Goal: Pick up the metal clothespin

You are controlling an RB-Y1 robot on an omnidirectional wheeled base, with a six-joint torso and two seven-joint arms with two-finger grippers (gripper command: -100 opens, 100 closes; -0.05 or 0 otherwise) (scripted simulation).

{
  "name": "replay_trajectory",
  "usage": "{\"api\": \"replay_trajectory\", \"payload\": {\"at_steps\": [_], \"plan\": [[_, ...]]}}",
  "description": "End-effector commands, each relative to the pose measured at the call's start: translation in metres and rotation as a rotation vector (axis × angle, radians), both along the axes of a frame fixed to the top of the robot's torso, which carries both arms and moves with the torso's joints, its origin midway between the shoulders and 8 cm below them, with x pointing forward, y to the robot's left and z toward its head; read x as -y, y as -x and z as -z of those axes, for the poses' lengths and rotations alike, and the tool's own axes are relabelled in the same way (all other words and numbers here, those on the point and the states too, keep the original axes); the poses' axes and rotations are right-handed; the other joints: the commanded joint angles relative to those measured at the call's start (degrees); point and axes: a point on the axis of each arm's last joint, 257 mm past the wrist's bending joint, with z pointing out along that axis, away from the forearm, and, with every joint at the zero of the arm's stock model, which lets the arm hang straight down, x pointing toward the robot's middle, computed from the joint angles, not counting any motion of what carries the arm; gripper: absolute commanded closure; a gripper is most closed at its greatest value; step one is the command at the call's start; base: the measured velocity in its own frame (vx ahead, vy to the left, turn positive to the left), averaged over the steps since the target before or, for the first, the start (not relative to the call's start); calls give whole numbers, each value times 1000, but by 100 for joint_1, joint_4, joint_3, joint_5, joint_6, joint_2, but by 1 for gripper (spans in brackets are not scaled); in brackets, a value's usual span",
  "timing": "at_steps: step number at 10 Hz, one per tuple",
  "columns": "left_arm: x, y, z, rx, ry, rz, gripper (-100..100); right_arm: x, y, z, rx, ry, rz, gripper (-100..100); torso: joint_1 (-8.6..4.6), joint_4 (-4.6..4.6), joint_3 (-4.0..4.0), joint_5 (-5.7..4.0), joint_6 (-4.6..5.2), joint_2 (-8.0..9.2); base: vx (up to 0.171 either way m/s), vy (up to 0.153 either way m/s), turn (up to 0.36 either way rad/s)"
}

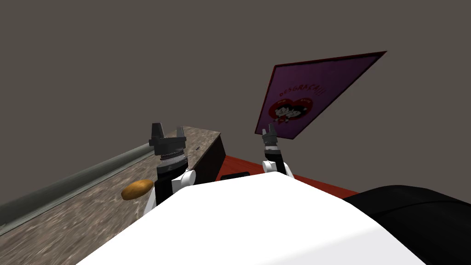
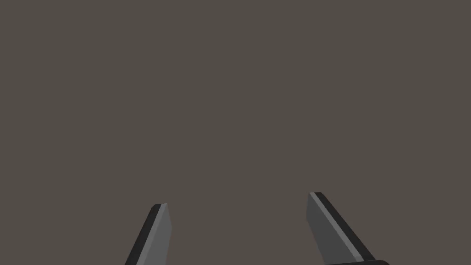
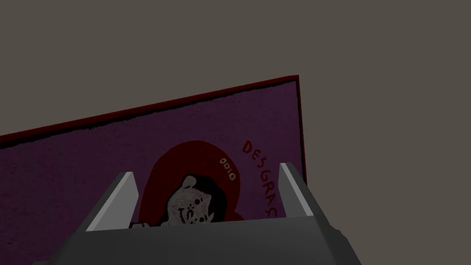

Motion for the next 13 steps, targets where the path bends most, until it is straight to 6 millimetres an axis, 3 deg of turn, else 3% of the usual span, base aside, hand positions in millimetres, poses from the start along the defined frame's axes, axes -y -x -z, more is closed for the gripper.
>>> {"api": "replay_trajectory", "payload": {"at_steps": [1, 6, 13], "plan": [[-3, -9, 10, -43, 3, 5, -100, 0, 0, 0, 0, 0, 0, 0, 0, 0, 0, 0, 0, 0, -9, -1, -31], [-18, -42, 47, -210, 18, 15, -100, 0, 0, 0, 0, 0, 0, 0, 0, 1, 1, 0, 1, 3, -11, -4, -47], [-34, -72, 84, -381, 33, 10, -100, 0, 0, 0, 0, 0, 0, 0, -3, 0, -1, -1, 1, -2, 1, -8, -35]]}}
